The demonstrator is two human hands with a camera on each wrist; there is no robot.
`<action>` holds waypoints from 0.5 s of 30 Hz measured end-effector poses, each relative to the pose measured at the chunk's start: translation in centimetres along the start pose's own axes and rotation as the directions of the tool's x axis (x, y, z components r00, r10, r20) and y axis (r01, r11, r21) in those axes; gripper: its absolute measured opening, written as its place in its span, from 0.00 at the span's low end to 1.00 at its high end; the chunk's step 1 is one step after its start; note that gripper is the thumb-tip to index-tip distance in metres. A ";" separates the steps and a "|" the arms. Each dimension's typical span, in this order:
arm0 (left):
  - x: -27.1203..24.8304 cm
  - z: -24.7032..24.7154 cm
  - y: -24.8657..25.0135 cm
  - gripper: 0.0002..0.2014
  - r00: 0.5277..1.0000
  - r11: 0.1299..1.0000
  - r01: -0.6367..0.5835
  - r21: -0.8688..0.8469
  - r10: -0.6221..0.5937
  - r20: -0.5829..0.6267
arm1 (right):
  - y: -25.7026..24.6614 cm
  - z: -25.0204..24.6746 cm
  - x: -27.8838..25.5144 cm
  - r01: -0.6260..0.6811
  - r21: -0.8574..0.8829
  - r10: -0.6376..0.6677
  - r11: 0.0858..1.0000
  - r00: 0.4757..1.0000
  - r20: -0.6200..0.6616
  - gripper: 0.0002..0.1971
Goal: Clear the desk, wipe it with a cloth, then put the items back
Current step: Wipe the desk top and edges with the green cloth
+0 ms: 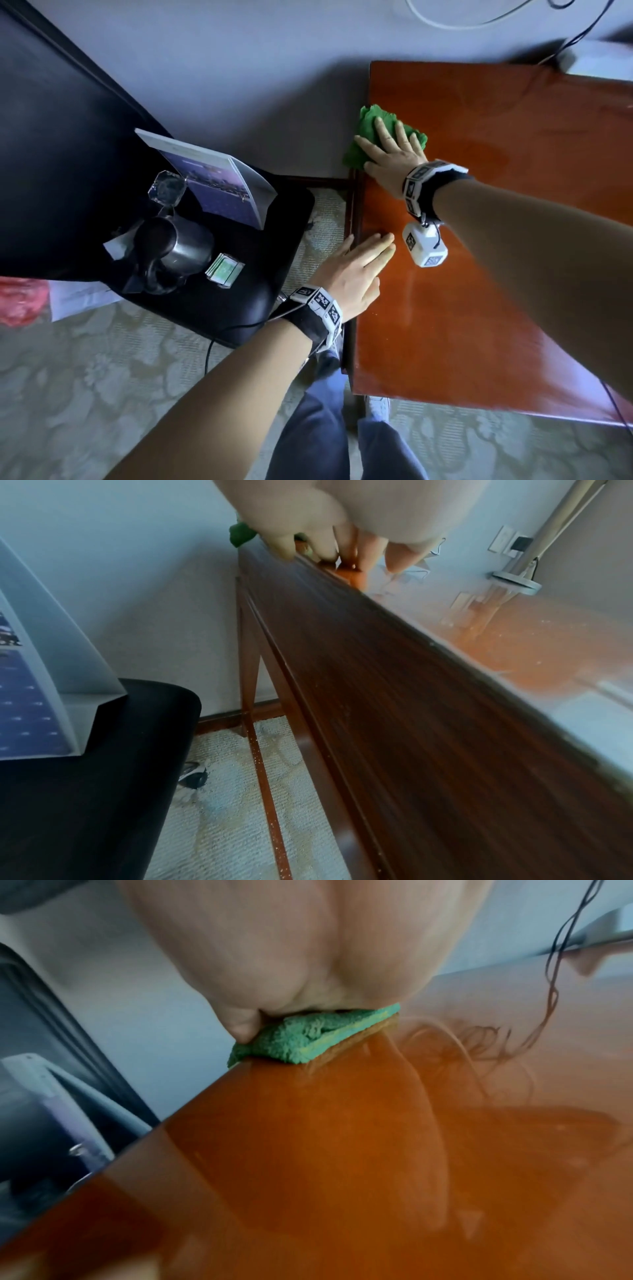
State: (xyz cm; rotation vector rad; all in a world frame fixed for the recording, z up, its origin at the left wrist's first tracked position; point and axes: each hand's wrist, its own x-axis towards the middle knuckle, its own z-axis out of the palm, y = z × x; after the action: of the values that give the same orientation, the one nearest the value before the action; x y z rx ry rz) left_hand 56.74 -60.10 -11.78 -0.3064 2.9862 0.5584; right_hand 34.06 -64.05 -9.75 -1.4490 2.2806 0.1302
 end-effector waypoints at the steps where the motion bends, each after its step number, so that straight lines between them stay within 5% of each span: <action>1: -0.1 -0.1 0.3 0.29 1.000 1.000 0.020 0.004 -0.020 0.004 | -0.1 0.3 -0.9 0.008 -0.004 -0.008 1.000 1.000 -0.002 0.30; 10: -5.0 0.6 5.1 0.24 0.989 0.994 0.099 0.036 -0.094 -0.114 | -2.2 6.2 -13.3 0.147 -0.084 -0.142 0.986 0.988 0.061 0.30; 15: -5.9 1.4 6.1 0.27 0.984 0.988 0.155 0.001 -0.154 -0.092 | -2.4 7.0 -14.6 0.148 -0.074 -0.143 0.986 0.987 0.072 0.29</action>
State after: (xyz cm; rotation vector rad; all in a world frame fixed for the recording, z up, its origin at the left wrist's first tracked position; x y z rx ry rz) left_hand 61.28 -52.98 -10.22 -0.5726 3.0153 0.5291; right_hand 43.57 -50.76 -9.83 -1.6207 2.1302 0.2231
